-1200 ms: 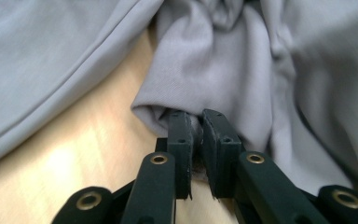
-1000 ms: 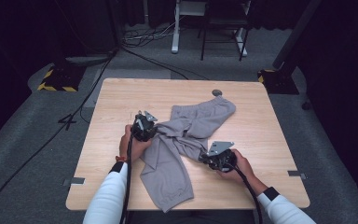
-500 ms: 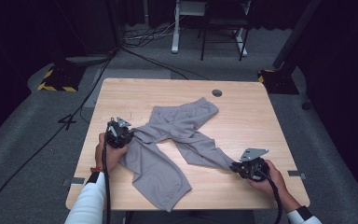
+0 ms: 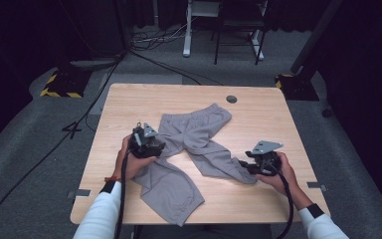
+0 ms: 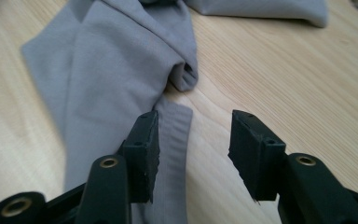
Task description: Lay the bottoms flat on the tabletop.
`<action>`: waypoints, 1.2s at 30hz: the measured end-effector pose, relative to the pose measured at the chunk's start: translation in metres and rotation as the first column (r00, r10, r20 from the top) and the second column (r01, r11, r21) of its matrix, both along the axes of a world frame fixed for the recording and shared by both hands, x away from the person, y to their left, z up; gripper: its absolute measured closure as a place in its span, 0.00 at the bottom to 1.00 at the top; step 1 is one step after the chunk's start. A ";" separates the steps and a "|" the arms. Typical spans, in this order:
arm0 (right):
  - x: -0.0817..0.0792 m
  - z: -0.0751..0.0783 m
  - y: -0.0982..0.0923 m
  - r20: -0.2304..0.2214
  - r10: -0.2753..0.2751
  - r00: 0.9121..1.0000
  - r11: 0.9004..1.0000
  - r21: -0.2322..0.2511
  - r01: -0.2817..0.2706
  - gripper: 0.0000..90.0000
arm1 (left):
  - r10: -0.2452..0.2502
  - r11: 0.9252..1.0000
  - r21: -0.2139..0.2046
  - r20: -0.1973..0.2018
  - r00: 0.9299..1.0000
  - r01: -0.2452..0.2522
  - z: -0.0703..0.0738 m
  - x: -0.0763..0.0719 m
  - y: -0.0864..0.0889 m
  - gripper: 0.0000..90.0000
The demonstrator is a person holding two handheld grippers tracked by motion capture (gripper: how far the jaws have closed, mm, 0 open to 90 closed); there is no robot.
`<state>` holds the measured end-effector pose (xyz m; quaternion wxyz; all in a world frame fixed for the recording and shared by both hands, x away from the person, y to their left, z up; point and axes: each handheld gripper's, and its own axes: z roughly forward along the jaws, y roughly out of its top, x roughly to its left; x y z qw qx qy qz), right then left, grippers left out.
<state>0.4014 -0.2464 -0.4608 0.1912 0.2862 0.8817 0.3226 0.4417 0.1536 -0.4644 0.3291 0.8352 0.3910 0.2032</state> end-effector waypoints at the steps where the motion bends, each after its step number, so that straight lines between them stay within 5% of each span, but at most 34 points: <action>1: 0.005 -0.004 0.005 -0.013 0.009 1.000 1.000 0.001 -0.008 0.59 | -0.007 1.000 -0.001 -0.006 1.000 0.007 0.000 0.005 -0.008 0.43; 3: 0.012 -0.012 0.015 -0.031 0.017 0.999 1.000 -0.016 -0.017 0.59 | -0.023 1.000 -0.005 -0.024 0.999 0.023 0.000 0.013 -0.021 0.42; 6: 0.018 -0.021 0.021 -0.039 -0.008 0.999 0.997 -0.078 0.004 0.60 | 0.001 0.998 0.060 -0.042 0.999 0.001 -0.009 0.028 -0.042 0.43; 8: 0.021 -0.022 0.016 -0.064 -0.022 0.998 0.999 -0.051 0.018 0.62 | 0.030 0.996 0.086 -0.051 0.998 -0.026 -0.015 0.034 -0.046 0.44; 12: 0.025 -0.021 0.002 -0.073 -0.089 0.993 0.994 -0.063 0.085 0.64 | 0.091 0.996 0.027 -0.093 0.991 -0.089 -0.023 0.042 -0.039 0.47; 18: 0.033 -0.020 -0.032 -0.131 -0.206 0.970 0.978 -0.044 0.202 0.64 | 0.142 0.989 0.044 -0.079 0.987 -0.139 -0.023 0.040 -0.021 0.52; 21: 0.035 -0.018 -0.048 -0.137 -0.274 0.952 0.962 -0.055 0.269 0.64 | 0.173 0.984 0.066 -0.085 0.981 -0.168 -0.021 0.039 -0.010 0.52; 29: 0.036 -0.016 -0.085 -0.133 -0.454 0.881 0.890 -0.101 0.444 0.61 | 0.215 0.973 0.100 -0.083 0.973 -0.207 -0.019 0.029 0.015 0.50; 36: 0.034 -0.012 -0.098 -0.094 -0.526 0.845 0.842 -0.198 0.502 0.61 | 0.273 0.960 0.096 -0.092 0.958 -0.265 -0.019 0.021 0.040 0.50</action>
